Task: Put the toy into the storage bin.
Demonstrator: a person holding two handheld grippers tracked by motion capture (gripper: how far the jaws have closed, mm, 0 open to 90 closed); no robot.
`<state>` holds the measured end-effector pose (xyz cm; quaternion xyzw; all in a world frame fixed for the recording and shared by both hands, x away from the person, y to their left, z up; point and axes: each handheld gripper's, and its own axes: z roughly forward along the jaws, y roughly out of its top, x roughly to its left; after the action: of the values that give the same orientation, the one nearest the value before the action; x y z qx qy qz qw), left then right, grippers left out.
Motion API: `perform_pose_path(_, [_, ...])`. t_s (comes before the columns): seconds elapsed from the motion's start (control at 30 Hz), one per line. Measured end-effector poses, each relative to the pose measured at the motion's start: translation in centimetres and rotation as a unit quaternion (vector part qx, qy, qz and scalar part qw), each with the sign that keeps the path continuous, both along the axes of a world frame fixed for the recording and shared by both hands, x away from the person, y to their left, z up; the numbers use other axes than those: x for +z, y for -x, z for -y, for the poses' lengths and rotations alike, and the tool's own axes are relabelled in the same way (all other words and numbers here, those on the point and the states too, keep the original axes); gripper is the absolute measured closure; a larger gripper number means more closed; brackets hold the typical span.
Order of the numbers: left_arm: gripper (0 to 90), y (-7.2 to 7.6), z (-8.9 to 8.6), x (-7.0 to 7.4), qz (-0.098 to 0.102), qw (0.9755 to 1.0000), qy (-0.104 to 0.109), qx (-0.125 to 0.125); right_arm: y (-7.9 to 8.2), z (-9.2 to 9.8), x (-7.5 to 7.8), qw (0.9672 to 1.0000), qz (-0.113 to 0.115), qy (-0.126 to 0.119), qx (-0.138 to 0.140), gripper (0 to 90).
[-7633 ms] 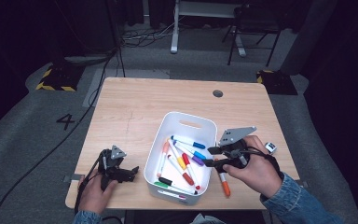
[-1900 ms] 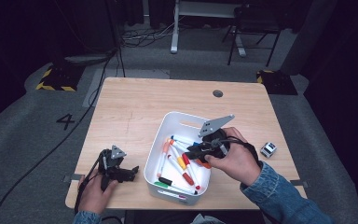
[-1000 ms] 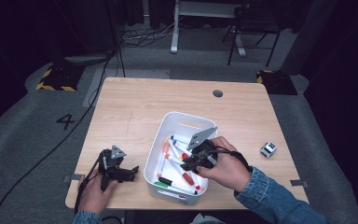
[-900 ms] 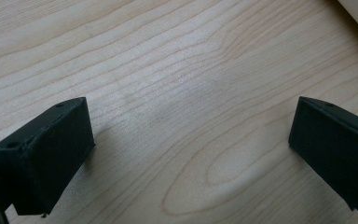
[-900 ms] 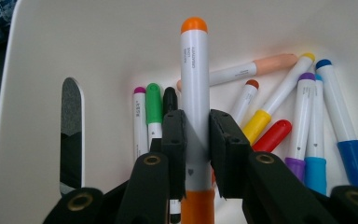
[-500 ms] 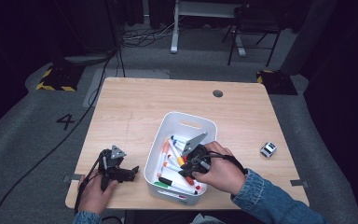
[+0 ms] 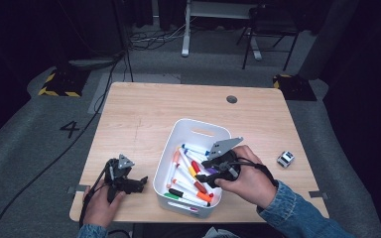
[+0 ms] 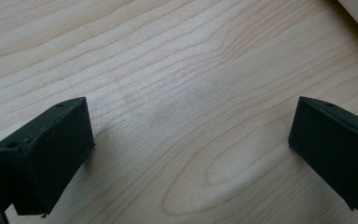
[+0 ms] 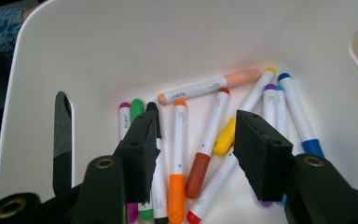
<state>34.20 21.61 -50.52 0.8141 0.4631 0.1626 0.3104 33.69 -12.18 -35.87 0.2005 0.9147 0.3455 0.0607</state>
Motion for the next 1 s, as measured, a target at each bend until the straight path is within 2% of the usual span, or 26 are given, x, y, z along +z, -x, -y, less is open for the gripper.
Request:
perform_pose_path(0.1, [0.1, 0.0, 0.0, 0.0, -0.001, 1.0, 0.001, -0.001, -0.2, 1.0, 0.5, 0.9997, 0.003, -0.019, -0.016, 48.4])
perform_pose_path(0.27, [0.0, 0.0, 0.0, 0.0, 0.0, 1.0, 0.001, 0.001, -0.4, 2.4, 1.1, 0.9988, 0.006, -0.031, -0.038, 46.9])
perform_pose_path(0.4, [0.0, -0.1, 0.1, 0.0, -0.003, 1.0, 0.003, 0.004, -0.8, 3.7, 1.4, 0.9982, 0.011, -0.031, -0.05, 46.4])
perform_pose_path(0.57, [0.1, -0.2, 0.1, 0.0, -0.001, 0.9999, 0.003, 0.01, -1.2, 5.7, 2.0, 0.9956, 0.013, -0.047, -0.08, 46.5])
perform_pose_path(0.8, [0.1, -0.2, 0.1, 0.0, 0.0, 0.9999, 0.003, 0.01, -1.8, 8.0, 2.4, 0.9923, 0.023, -0.05, -0.111, 46.8])
perform_pose_path(1.0, [0.1, -0.2, 0.1, 0.0, -0.001, 0.9999, 0.004, 0.01, -2.6, 9.2, 1.9, 0.9895, 0.016, -0.05, -0.135, 46.8])
